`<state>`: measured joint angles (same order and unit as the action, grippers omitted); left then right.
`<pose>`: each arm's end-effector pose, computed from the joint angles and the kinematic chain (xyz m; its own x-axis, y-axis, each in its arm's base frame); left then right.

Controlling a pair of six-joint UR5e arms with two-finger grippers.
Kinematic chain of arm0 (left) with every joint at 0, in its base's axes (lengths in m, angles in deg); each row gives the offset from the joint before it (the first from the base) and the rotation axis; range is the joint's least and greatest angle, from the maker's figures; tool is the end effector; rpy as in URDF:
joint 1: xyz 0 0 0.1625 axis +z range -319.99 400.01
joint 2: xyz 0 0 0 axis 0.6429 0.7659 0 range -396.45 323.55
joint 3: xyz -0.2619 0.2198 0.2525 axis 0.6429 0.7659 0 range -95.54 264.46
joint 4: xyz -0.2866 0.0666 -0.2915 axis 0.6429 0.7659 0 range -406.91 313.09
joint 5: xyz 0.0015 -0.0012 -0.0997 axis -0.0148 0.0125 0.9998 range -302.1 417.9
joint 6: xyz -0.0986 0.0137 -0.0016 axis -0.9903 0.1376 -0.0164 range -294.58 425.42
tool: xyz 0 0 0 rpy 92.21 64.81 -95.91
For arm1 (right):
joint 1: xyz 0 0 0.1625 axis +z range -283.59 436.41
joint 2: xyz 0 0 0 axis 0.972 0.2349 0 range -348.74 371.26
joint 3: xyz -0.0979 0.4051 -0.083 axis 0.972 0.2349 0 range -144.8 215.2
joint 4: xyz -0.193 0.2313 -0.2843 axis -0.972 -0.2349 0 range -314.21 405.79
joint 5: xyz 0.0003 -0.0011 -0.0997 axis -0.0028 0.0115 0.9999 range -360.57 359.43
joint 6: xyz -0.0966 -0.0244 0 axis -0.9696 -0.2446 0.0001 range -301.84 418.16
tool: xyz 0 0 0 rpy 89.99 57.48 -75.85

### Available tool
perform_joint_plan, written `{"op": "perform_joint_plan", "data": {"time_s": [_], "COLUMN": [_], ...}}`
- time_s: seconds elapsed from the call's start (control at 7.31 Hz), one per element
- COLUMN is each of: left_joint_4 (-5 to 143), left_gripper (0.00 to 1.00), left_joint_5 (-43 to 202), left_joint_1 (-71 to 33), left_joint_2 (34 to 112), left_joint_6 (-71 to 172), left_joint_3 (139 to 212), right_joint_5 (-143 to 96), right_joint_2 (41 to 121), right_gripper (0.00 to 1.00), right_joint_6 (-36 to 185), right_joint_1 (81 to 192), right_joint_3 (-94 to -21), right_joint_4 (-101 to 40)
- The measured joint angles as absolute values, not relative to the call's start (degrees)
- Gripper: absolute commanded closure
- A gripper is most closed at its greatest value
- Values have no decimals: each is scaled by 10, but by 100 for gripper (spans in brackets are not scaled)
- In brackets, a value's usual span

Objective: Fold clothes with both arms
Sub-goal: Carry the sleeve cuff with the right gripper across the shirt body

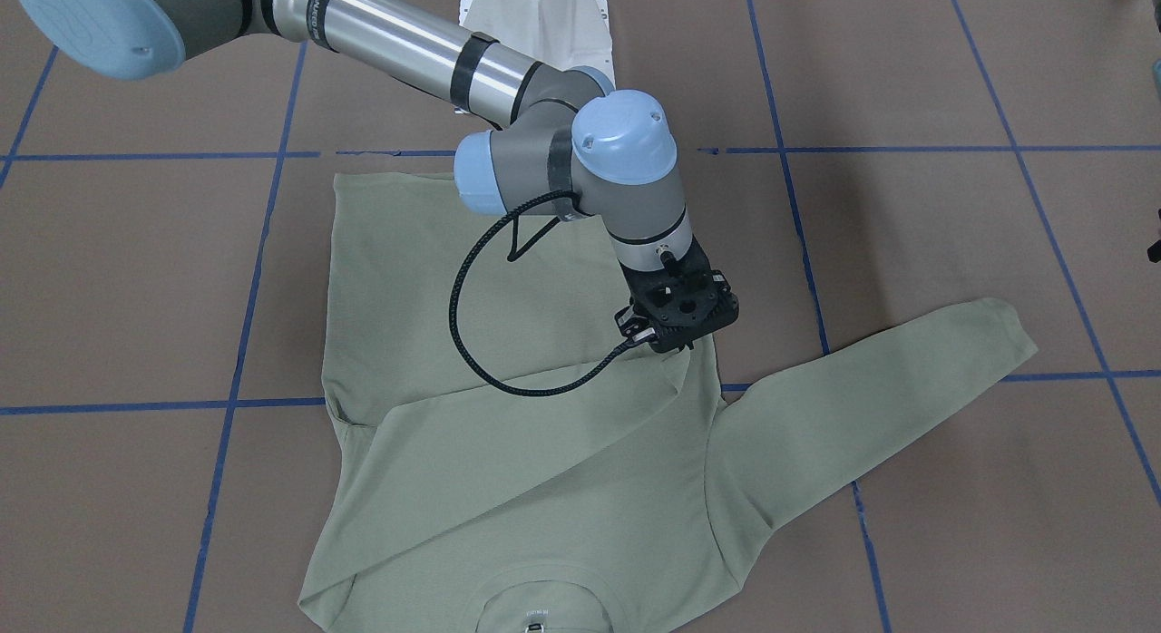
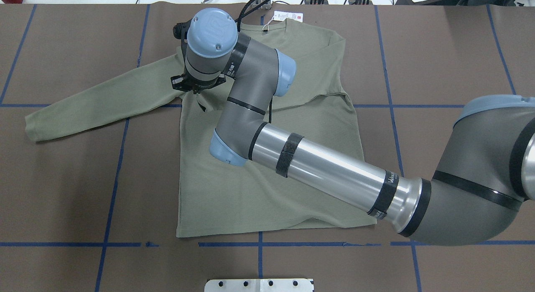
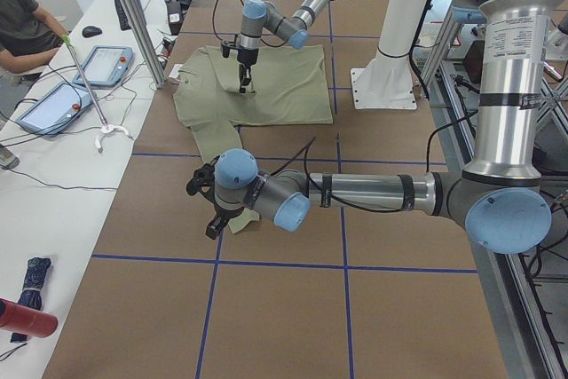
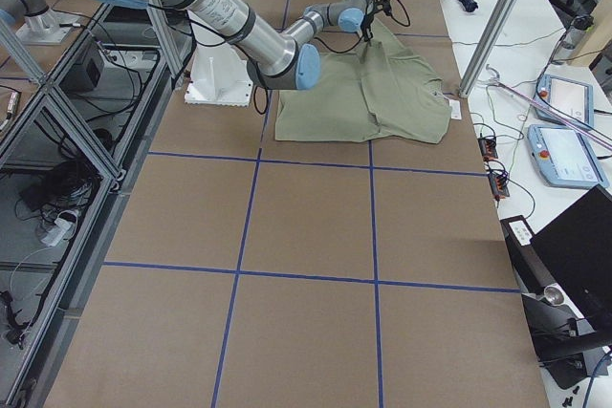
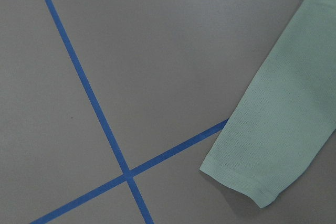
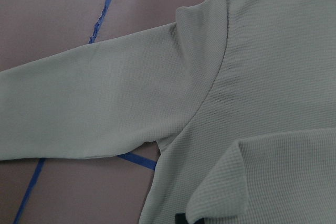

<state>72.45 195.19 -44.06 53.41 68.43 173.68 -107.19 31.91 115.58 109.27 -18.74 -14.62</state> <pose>-0.0070 -0.5143 0.6058 0.6329 0.4633 -0.6203 -0.1242 0.8515 0.5094 -0.6622 -0.5524 0.0518 0.4874 -0.2995 0.8202 -0.0517 0.9278 0.3695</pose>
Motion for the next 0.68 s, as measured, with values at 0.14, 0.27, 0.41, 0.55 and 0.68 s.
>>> {"op": "perform_joint_plan", "data": {"time_s": [0.14, 0.27, 0.41, 0.55, 0.68], "left_joint_4": [724, 724, 724, 724, 725], "left_gripper": [0, 0, 0, 0, 0], "left_joint_5": [1952, 1952, 1951, 1951, 1950], "left_joint_1": [-440, -440, -440, -440, -439], "left_joint_2": [534, 534, 535, 536, 537], "left_joint_6": [684, 684, 684, 684, 680], "left_joint_3": [1737, 1737, 1736, 1734, 1733], "right_joint_5": [-1071, -1058, -1029, -1004, -993], "right_joint_2": [318, 317, 318, 318, 318], "right_gripper": [1, 0, 0, 0, 0], "right_joint_6": [1157, 1166, 1183, 1200, 1217], "right_joint_1": [1089, 1081, 1068, 1057, 1052], "right_joint_3": [-187, -186, -186, -186, -187], "right_joint_4": [-137, -120, -101, -93, -90]}}
